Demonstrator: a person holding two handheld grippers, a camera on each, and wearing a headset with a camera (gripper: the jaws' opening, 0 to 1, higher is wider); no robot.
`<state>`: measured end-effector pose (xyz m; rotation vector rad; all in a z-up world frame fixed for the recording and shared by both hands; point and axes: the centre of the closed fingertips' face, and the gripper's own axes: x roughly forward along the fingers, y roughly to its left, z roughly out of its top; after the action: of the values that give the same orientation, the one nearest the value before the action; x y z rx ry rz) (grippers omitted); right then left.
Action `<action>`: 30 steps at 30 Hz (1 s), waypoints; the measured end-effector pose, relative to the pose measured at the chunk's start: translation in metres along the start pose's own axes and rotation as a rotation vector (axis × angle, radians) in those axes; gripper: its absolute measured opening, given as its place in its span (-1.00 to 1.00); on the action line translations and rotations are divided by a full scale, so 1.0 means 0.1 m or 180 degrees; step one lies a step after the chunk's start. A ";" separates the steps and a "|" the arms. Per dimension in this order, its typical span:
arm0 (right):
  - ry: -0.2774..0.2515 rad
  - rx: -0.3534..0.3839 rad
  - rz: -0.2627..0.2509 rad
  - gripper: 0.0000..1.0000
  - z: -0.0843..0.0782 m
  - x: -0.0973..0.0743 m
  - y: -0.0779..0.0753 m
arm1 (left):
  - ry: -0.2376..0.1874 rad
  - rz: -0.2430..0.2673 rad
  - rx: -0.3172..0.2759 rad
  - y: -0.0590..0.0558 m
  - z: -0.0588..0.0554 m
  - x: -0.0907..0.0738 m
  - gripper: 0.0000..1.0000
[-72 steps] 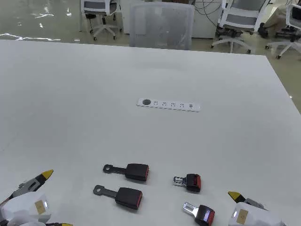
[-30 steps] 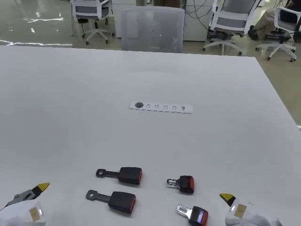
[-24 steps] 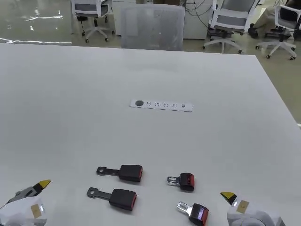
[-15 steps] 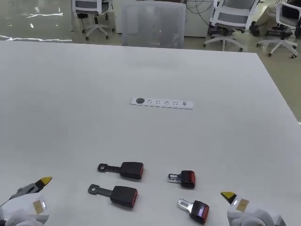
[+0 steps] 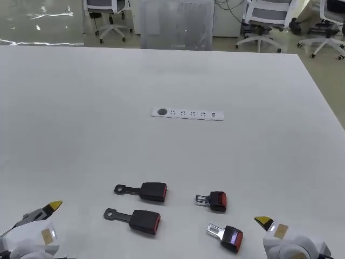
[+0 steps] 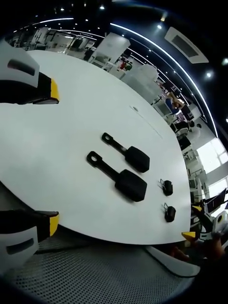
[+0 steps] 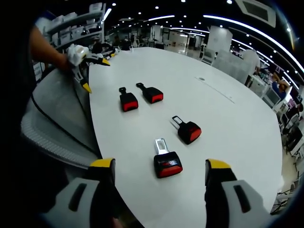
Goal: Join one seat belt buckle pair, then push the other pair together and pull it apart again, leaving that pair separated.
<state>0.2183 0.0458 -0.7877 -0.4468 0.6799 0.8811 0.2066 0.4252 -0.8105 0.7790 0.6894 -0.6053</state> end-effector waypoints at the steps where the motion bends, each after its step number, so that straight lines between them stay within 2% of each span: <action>1: -0.0005 -0.0033 0.0039 0.59 0.00 0.01 0.03 | 0.0016 -0.0005 0.0004 0.00 -0.01 0.00 0.89; 5: 0.0036 -0.0226 0.0141 0.61 -0.01 0.07 0.15 | 0.0033 -0.0033 0.0022 -0.02 -0.03 0.01 0.88; 8: 0.0057 -0.0247 0.0161 0.59 -0.02 0.09 0.19 | 0.0030 -0.0025 -0.0005 0.00 -0.03 0.01 0.86; 11: 0.0049 -0.0190 0.0175 0.56 -0.02 0.11 0.19 | 0.0046 -0.0017 -0.0046 0.02 -0.05 0.02 0.84; 18: 0.0052 -0.0102 0.0227 0.43 -0.03 0.19 0.17 | 0.0048 -0.0074 -0.0015 -0.03 -0.06 0.03 0.84; 23: 0.0074 -0.0258 0.0214 0.41 -0.01 0.21 0.16 | 0.0109 -0.0126 -0.0008 -0.06 -0.10 0.05 0.84; 27: 0.0044 -0.0229 0.0158 0.34 0.01 0.21 0.10 | 0.0171 -0.0190 0.0017 -0.10 -0.14 0.06 0.80; 30: 0.0028 -0.0290 0.0213 0.29 0.00 0.28 0.13 | 0.0205 -0.0202 0.0075 -0.12 -0.15 0.05 0.79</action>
<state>0.2201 0.0682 -0.8081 -0.5120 0.6678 0.9768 0.1966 0.4288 -0.8268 0.8036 0.7696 -0.6492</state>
